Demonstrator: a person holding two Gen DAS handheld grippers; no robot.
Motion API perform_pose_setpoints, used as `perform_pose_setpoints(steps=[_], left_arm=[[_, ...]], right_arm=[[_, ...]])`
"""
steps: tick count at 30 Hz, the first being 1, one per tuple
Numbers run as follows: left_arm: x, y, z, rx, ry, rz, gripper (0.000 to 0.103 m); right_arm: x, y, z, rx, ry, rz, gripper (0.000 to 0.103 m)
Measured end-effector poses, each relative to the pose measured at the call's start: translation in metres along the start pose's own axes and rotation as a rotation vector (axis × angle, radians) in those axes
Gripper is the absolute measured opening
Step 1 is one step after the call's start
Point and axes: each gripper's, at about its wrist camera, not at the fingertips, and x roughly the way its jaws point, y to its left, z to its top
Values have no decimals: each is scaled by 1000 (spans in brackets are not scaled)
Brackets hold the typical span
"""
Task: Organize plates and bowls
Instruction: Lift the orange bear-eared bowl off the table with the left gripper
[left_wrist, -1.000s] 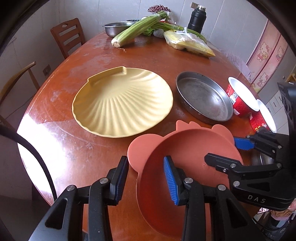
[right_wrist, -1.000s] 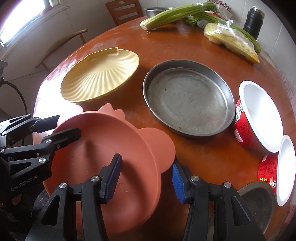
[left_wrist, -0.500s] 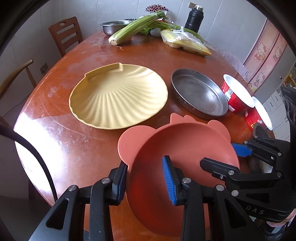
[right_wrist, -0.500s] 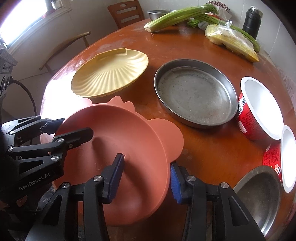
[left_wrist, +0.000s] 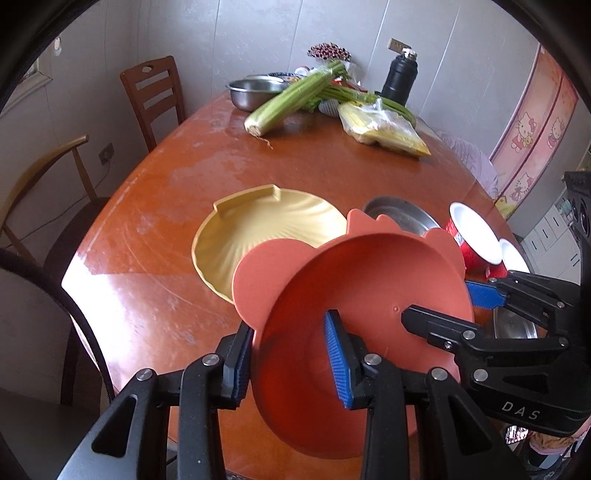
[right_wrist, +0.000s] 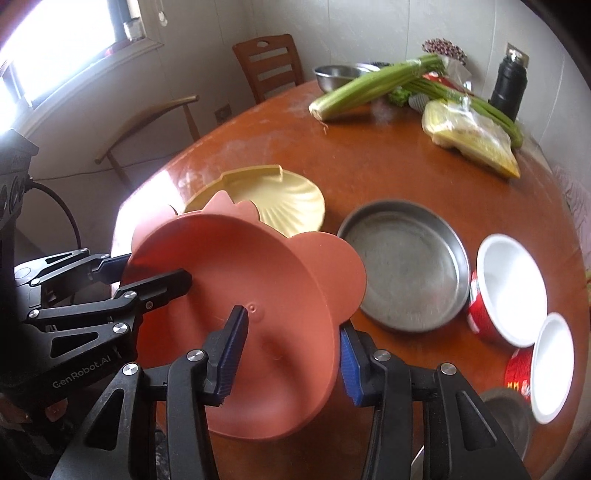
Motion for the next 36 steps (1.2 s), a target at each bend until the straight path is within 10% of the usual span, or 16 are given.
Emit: perform_pose_setpoints(steps=[36], left_arm=[[38,61,69,-79,-28,40,37]], right_arm=[[62,14,105,-74,14,-76,48]])
